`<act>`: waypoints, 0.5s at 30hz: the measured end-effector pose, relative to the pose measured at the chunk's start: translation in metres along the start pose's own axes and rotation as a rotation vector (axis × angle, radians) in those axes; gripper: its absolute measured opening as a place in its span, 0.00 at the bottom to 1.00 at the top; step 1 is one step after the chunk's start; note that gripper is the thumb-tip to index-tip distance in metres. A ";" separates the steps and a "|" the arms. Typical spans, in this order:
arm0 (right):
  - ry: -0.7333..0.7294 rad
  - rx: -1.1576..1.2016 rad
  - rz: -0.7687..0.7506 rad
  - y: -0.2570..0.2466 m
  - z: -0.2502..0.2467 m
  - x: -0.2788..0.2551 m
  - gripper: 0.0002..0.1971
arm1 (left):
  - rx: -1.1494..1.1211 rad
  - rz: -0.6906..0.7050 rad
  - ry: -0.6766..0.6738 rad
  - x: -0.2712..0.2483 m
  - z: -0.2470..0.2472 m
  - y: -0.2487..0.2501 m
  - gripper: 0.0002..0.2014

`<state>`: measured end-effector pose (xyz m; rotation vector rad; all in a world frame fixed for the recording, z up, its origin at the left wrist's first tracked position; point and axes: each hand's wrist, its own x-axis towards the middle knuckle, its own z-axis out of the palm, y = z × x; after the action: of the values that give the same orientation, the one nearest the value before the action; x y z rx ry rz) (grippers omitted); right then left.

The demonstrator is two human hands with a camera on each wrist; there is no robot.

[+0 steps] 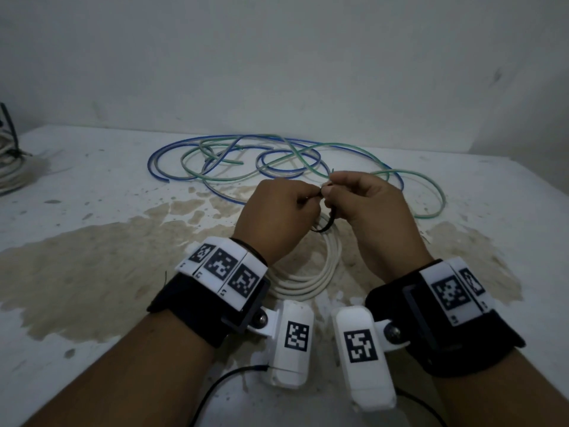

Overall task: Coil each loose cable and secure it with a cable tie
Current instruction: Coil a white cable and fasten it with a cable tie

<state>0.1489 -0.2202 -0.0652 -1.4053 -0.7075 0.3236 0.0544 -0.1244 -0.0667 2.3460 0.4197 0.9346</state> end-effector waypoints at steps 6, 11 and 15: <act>-0.025 -0.048 0.008 -0.004 -0.003 -0.002 0.08 | -0.037 0.000 0.050 0.002 0.002 -0.001 0.08; 0.083 -0.119 -0.112 -0.008 -0.004 -0.004 0.07 | -0.079 -0.040 0.030 0.001 0.003 -0.002 0.12; 0.041 -0.184 -0.183 -0.010 -0.003 -0.008 0.08 | -0.102 -0.013 0.019 0.001 0.004 -0.005 0.11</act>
<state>0.1425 -0.2286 -0.0577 -1.5036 -0.8424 0.0876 0.0573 -0.1217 -0.0710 2.2415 0.3853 0.9508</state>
